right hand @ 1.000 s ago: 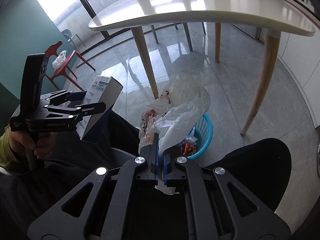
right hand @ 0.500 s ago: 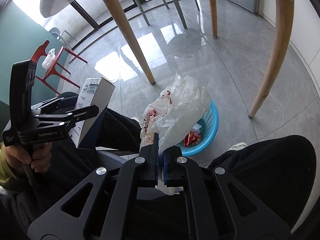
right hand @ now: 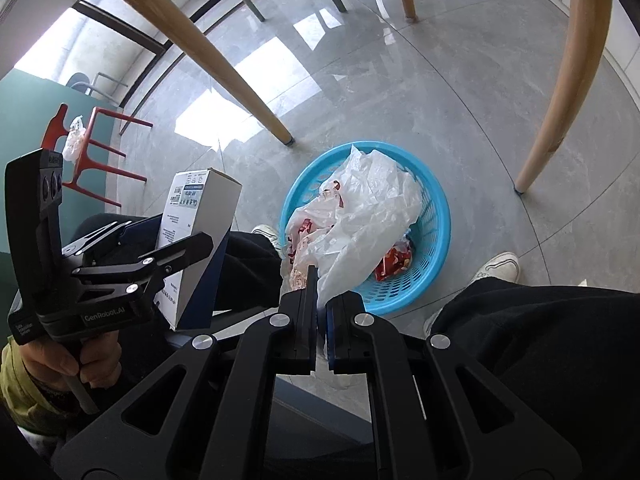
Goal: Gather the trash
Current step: 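Open both tools to drop the HP box and plastic bag into the wastebasket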
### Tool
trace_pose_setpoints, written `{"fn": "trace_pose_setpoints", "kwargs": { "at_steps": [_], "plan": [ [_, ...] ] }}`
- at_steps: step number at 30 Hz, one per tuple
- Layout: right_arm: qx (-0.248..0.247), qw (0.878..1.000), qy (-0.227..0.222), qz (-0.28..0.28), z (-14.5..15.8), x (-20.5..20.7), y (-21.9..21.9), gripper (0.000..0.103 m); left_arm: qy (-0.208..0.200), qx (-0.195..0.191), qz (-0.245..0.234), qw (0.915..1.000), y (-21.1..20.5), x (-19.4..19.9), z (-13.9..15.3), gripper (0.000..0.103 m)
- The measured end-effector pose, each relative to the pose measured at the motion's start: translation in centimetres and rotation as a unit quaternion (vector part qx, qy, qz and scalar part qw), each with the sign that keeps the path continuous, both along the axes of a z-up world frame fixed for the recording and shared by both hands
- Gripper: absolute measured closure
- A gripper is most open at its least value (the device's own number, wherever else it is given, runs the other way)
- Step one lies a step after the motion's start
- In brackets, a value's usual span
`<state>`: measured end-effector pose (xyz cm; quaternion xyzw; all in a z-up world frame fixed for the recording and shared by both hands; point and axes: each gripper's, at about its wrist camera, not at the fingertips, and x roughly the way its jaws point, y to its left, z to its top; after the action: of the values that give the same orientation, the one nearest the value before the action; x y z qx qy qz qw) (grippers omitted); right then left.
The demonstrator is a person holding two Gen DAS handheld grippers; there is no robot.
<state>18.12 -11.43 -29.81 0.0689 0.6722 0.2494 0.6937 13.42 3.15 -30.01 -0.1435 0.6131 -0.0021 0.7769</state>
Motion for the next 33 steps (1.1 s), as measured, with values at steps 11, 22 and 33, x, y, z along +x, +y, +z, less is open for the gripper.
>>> {"fn": "trace_pose_setpoints", "kwargs": {
  "at_steps": [11,22,33],
  "plan": [
    [-0.013,0.999,0.042,-0.011,-5.6,3.0,1.3,0.098,0.032,0.017,-0.005,0.9993,0.6,2.7,-3.1,0.025],
    [-0.019,0.998,0.046,-0.036,-6.7,4.0,0.7,0.066,0.039,0.015,0.007,0.9991,1.1,3.2,-4.1,0.017],
    [-0.029,0.999,-0.008,-0.034,-3.3,2.7,-0.5,0.064,0.010,0.023,0.001,0.9997,1.6,1.0,-0.8,0.017]
  ]
}}
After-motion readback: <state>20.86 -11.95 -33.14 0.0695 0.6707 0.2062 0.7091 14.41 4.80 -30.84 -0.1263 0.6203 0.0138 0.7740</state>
